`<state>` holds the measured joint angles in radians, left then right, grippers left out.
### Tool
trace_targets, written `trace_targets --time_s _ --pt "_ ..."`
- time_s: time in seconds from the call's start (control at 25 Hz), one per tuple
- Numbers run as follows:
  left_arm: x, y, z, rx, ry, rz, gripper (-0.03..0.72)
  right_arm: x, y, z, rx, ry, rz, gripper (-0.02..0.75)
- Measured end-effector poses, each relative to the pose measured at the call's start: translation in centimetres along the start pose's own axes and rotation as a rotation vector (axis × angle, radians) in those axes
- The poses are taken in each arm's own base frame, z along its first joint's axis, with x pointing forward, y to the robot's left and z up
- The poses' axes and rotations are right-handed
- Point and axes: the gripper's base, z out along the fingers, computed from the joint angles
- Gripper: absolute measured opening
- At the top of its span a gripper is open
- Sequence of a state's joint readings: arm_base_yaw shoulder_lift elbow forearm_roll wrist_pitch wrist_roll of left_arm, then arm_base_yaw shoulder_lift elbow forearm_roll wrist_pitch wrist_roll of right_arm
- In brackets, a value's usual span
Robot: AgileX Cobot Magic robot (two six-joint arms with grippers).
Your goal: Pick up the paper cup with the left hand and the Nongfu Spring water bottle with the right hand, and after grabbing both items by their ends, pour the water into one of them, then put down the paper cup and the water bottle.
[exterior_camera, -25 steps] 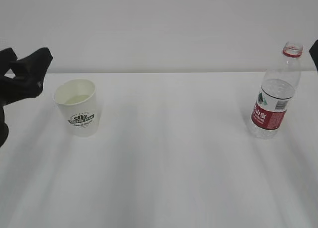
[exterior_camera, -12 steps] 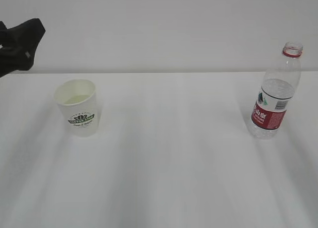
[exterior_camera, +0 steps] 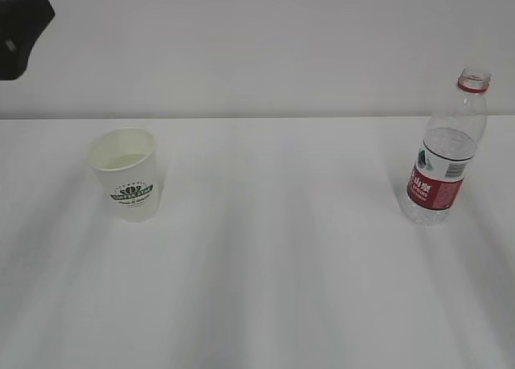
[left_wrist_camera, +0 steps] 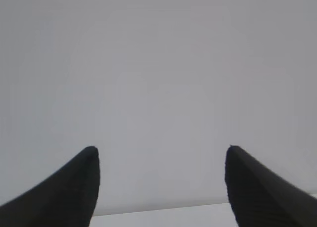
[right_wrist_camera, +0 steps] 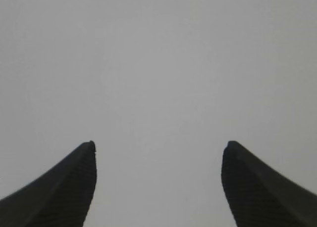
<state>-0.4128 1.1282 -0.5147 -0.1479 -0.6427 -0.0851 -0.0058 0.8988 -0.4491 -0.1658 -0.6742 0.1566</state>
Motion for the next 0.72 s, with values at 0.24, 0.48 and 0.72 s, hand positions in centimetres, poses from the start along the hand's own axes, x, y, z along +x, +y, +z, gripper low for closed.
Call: trace_targets --time_s 0.24,0.48,0.72 --pt "-2.1 -0.5 -1.7 0.030 -0.007 0.012 0.578 -2.6 0.0 -1.3 0.023 0.000 -0.015 0.593" --pt "-3.4 -0.9 -4.2 0.053 0.051 0.043 0.545 -4.7 0.1 -3.5 0.043 -0.012 -0.024 0.593" --pt "-4.9 -1.2 -7.1 0.080 0.047 0.105 0.542 -5.8 0.2 -6.1 0.068 0.005 -0.026 0.593"
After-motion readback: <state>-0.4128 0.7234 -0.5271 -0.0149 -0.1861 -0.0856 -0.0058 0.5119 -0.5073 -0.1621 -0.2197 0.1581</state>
